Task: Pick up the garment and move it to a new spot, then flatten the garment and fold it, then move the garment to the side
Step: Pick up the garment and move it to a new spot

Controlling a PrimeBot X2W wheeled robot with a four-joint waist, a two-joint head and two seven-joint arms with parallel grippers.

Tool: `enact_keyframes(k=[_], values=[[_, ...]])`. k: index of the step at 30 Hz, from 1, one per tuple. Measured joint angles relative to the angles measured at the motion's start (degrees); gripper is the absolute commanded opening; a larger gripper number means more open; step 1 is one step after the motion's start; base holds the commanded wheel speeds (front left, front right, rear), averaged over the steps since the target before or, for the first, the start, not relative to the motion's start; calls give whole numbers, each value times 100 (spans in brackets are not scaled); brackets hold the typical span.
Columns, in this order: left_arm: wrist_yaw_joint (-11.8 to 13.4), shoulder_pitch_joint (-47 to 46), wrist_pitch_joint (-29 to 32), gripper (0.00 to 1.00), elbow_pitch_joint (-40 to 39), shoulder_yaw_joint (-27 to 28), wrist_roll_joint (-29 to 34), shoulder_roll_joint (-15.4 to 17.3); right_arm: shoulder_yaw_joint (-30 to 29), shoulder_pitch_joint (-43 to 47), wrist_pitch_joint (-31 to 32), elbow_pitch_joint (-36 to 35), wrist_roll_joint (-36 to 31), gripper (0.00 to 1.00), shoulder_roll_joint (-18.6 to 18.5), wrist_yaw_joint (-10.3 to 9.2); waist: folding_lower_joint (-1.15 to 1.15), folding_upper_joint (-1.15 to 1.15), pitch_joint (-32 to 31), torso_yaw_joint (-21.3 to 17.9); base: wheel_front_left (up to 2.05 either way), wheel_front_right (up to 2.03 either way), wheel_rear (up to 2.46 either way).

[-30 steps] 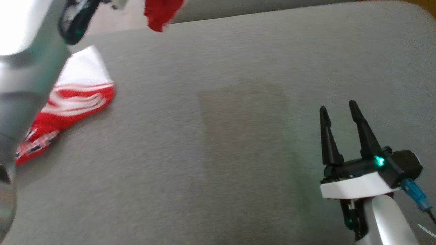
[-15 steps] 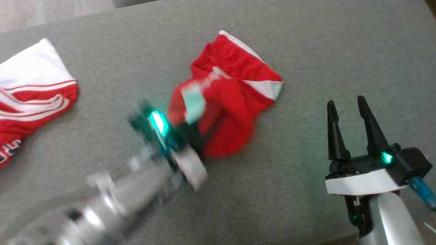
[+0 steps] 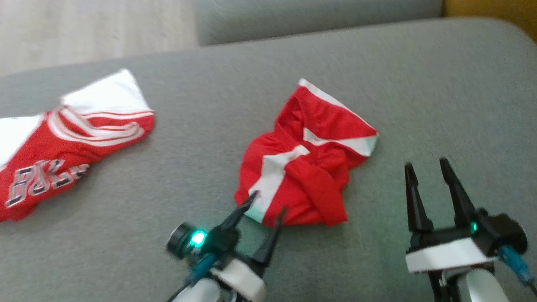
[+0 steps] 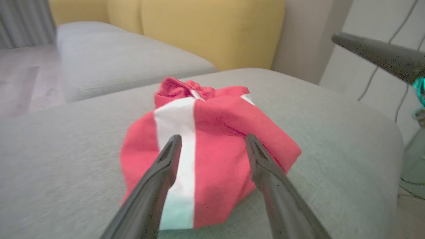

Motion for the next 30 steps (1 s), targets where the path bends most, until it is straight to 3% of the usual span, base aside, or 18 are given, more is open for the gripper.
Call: enact_keyframes(k=[7,11,13,22,30], values=[[760,1326,0,100,-1038,1771,252,22,-256,438,1,29,-7,100,11,0,-1,0,-490,526,0,0,0],[903,1942,0,100,-1541,2676,624,1,-379,589,1,51,-7,100,13,0,0,0,-732,761,0,0,0],[848,2264,-1,100,-1777,2973,799,-33,-436,742,1,69,5,100,14,-1,0,0,-855,845,0,0,0],[134,3044,-1,100,-1895,3570,1399,-263,-367,1327,1,200,111,100,33,-1,0,0,-1229,1038,0,0,0],[-143,3047,-1,100,-1772,3831,1682,-457,-323,1322,1,200,116,100,34,0,1,0,-1244,982,0,0,0]])
